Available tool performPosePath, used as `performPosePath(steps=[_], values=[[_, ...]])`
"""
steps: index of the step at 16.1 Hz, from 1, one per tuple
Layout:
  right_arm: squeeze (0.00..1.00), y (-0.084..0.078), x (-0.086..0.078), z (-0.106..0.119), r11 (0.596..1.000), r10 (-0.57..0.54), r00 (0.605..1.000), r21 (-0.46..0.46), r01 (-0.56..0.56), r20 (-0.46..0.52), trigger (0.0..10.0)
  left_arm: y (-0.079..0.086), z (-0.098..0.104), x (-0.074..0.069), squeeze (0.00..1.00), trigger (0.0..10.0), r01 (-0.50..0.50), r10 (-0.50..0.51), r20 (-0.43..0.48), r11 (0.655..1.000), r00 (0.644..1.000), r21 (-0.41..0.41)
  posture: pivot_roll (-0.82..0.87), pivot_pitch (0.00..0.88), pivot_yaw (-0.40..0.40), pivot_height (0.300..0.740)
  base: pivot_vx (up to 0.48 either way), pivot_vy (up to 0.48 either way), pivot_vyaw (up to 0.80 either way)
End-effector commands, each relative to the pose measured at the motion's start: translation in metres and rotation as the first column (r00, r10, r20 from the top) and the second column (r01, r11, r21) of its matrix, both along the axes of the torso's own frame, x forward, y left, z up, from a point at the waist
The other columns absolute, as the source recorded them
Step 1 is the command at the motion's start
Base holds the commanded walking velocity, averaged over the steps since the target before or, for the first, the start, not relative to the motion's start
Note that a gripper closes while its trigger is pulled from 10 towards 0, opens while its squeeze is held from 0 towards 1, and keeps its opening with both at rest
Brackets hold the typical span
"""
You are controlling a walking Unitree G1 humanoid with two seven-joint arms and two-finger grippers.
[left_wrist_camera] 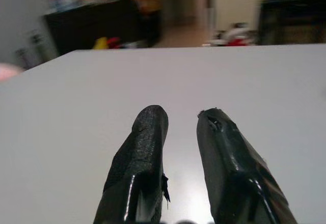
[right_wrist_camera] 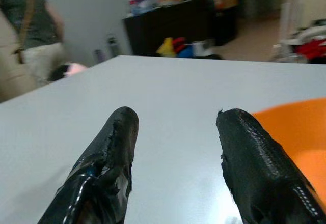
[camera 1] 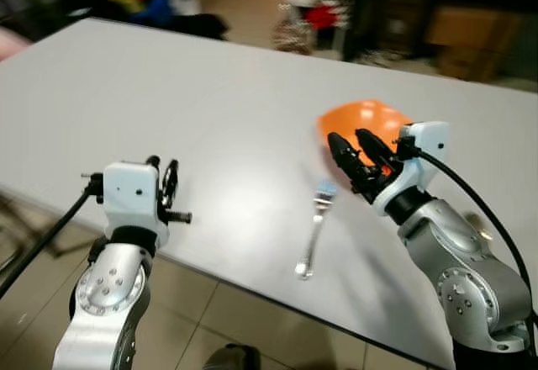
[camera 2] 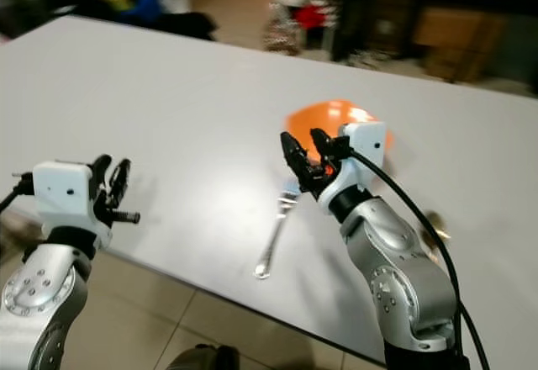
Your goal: Setting the table
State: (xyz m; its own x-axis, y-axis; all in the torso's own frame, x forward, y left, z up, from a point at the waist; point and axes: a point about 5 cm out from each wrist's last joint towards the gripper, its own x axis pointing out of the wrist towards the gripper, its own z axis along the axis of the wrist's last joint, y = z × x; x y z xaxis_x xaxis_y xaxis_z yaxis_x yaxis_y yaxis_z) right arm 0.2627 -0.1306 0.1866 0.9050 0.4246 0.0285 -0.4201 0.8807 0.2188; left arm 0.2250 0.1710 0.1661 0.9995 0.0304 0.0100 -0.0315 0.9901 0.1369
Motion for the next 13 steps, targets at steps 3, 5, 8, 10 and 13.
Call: performPosePath(steps=[3, 5, 8, 10, 13], values=[[0.00, 0.013, 0.004, -0.009, 0.995, 0.083, 0.996, -0.045, -0.084, -0.013, 10.0, 0.000, 0.001, -0.003, 0.00, 10.0, 0.001, -0.001, -0.003, 1.000, 1.000, 0.005, -0.02, 0.000, 0.033, 0.740, 0.000, 0.000, 0.79], [0.00, 0.016, 0.003, -0.017, 0.991, 0.112, 0.993, -0.064, -0.115, -0.043, 10.0, -0.001, 0.000, -0.008, 0.00, 10.0, 0.002, -0.002, -0.010, 1.000, 1.000, 0.009, -0.02, 0.000, 0.024, 0.740, 0.000, 0.000, 0.79], [0.00, 0.017, 0.000, -0.022, 0.990, 0.124, 0.990, -0.062, -0.128, -0.071, 10.0, 0.002, -0.001, -0.012, 0.00, 10.0, -0.023, 0.023, -0.016, 1.000, 1.000, 0.011, -0.02, 0.000, 0.014, 0.740, 0.000, 0.000, 0.79], [0.00, 0.016, -0.002, -0.024, 0.987, 0.143, 0.986, -0.056, -0.148, -0.091, 10.0, 0.002, -0.001, -0.016, 0.00, 10.0, -0.034, 0.034, -0.024, 0.999, 0.999, -0.003, -0.02, 0.000, 0.004, 0.740, 0.000, 0.000, 0.80], [0.00, 0.016, -0.002, -0.025, 0.987, 0.145, 0.985, -0.055, -0.150, -0.094, 10.0, 0.003, -0.004, -0.022, 0.00, 10.0, -0.043, 0.043, -0.035, 0.999, 0.998, 0.000, -0.02, 0.000, -0.005, 0.740, 0.000, 0.000, 0.80]])
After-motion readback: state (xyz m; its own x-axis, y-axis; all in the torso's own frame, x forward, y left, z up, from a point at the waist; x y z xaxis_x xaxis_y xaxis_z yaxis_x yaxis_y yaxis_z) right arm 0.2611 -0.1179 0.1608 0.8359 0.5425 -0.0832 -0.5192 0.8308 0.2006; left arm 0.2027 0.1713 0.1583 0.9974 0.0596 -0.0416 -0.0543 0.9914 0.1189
